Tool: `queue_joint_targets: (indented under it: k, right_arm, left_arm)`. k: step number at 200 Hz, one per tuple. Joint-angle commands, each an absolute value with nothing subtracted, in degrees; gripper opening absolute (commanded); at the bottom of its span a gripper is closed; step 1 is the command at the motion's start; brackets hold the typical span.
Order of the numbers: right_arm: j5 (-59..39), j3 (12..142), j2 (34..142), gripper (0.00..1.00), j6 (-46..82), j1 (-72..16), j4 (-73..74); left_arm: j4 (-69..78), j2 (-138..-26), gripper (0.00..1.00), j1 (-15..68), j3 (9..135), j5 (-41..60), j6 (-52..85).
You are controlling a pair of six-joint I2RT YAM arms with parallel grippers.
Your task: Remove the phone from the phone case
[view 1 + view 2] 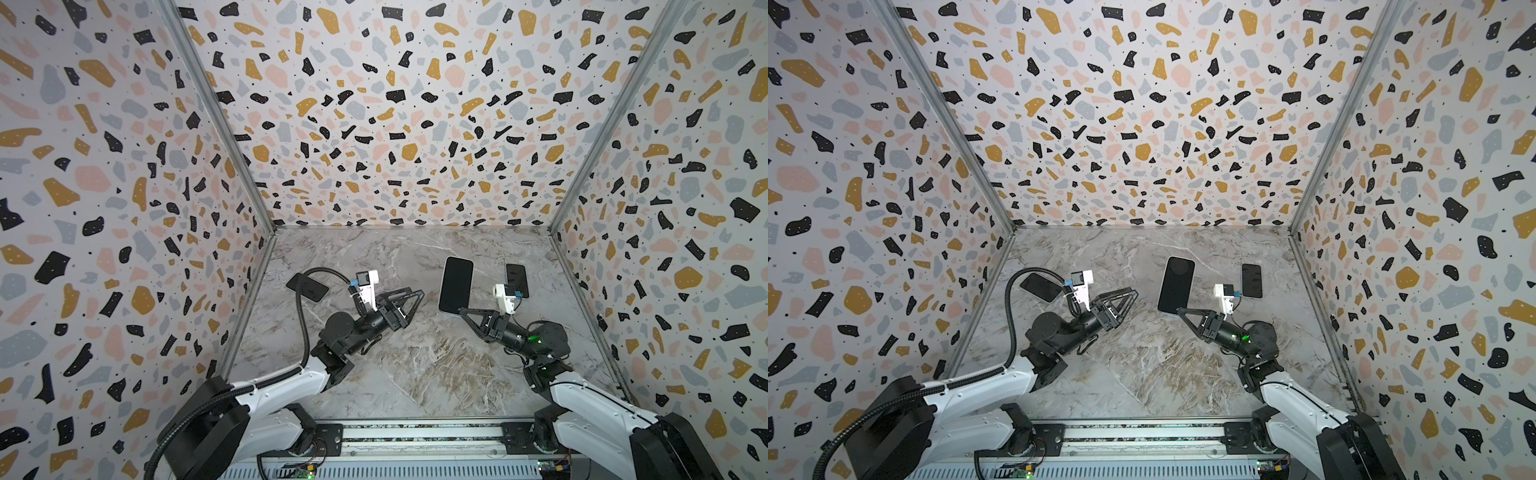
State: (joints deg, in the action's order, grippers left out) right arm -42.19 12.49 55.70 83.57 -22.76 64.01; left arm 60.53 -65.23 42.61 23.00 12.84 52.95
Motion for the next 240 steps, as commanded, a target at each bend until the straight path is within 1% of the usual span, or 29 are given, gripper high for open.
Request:
queue_joint_targets:
  k: [1,24,44,71,92,115,152,168,184,208,240]
  right_arm:
    - [-41.7,16.3,55.4,0.00,84.3,-22.6,70.1]
    - [-41.4,17.0,55.7,0.00,84.5,-22.6,70.0]
    - [-41.5,17.4,55.9,0.00,84.8,-22.8,70.1]
    - [-41.6,17.8,55.6,0.00,84.7,-23.0,69.8]
    - [-41.6,17.8,55.5,0.00,84.6,-23.1,69.6]
    - [-41.7,17.7,55.5,0.00,84.4,-23.3,69.6]
    - [-41.7,17.8,55.5,0.00,84.3,-23.5,69.6]
    - [-41.7,17.7,55.6,0.00,84.3,-23.5,69.7]
    - [-41.7,17.7,55.5,0.00,84.3,-23.6,69.8]
    - [-41.7,17.7,55.2,0.00,84.3,-23.7,69.8]
    - [-41.4,17.8,55.1,0.00,84.2,-23.9,69.6]
  left_arm:
    - [64.4,-63.0,0.98,44.4,19.1,10.8,47.4]
    - [64.3,-63.4,0.95,47.1,18.1,8.6,44.3]
    - [68.7,-66.1,0.90,48.1,17.2,7.7,44.2]
    - [79.3,-72.0,0.81,48.6,17.0,10.4,46.6]
    - [84.0,-75.9,0.75,48.8,18.1,11.7,48.0]
    - [90.0,-79.5,0.74,48.7,19.4,14.1,50.3]
    - [93.1,-83.6,0.69,48.9,21.8,15.4,53.5]
    - [93.0,-85.3,0.62,48.8,23.0,15.9,54.0]
    - [95.1,-87.3,0.59,48.8,23.3,16.1,54.9]
    - [98.1,-90.0,0.51,48.9,24.1,16.8,56.6]
    - [100.5,-91.6,0.50,48.9,24.4,16.8,57.6]
